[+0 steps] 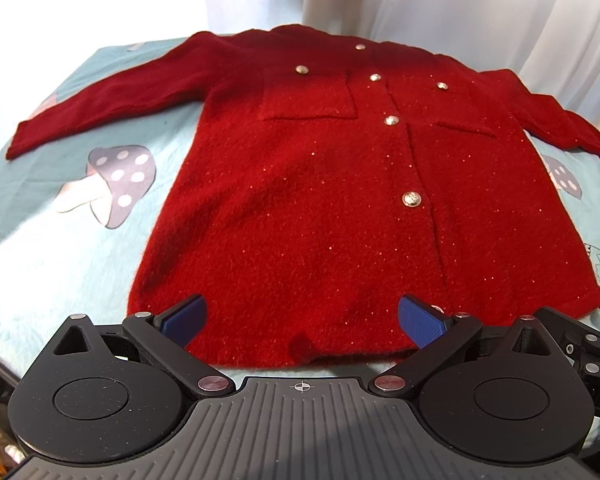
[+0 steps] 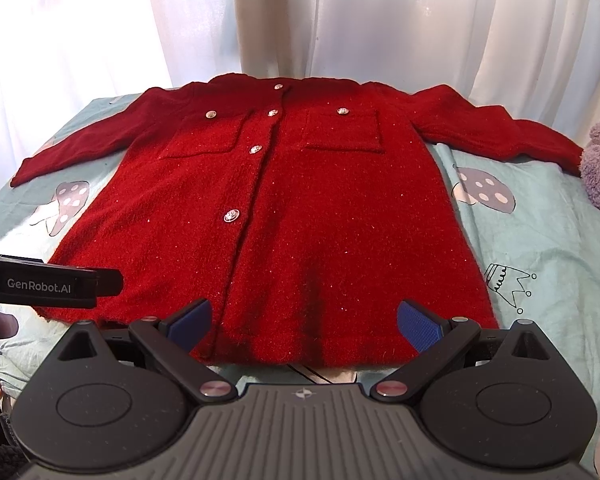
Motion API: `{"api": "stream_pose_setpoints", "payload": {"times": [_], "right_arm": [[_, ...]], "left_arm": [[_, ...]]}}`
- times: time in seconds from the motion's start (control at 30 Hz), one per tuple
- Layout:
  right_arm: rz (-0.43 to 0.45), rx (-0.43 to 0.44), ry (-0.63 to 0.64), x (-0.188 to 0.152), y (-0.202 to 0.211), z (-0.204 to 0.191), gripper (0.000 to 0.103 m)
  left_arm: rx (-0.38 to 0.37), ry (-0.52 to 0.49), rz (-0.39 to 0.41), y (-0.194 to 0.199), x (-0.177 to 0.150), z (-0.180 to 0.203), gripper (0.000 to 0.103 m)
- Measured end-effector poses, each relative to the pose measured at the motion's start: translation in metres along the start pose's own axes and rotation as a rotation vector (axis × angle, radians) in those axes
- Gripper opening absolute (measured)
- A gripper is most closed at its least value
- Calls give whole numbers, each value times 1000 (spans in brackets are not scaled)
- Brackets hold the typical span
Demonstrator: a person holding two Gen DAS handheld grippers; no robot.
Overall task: Fold small clothes
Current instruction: 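Move both open grippers over the red coat toward its sleeves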
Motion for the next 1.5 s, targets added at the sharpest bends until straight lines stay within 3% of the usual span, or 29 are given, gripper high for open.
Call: {"api": "stream_pose_setpoints", "payload": {"times": [0.67, 1.5], "right_arm": [[2, 3, 2, 1, 1, -1, 99], [-29, 28, -22, -4, -12, 7, 99]], "left_arm": [[-2, 1, -3, 1, -1, 1, 103], [-10, 11, -68, -14, -5, 5, 103]]}}
Point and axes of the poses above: each gripper's, at about its wrist camera, not at the fingertips, and y roughly against the way its jaws point, z to its right, x to its top, the point moved 3 cm from there along -y, roughly the way its jaws point, and after that the axes turned 15 degrees about z, right-handed, at the moved point
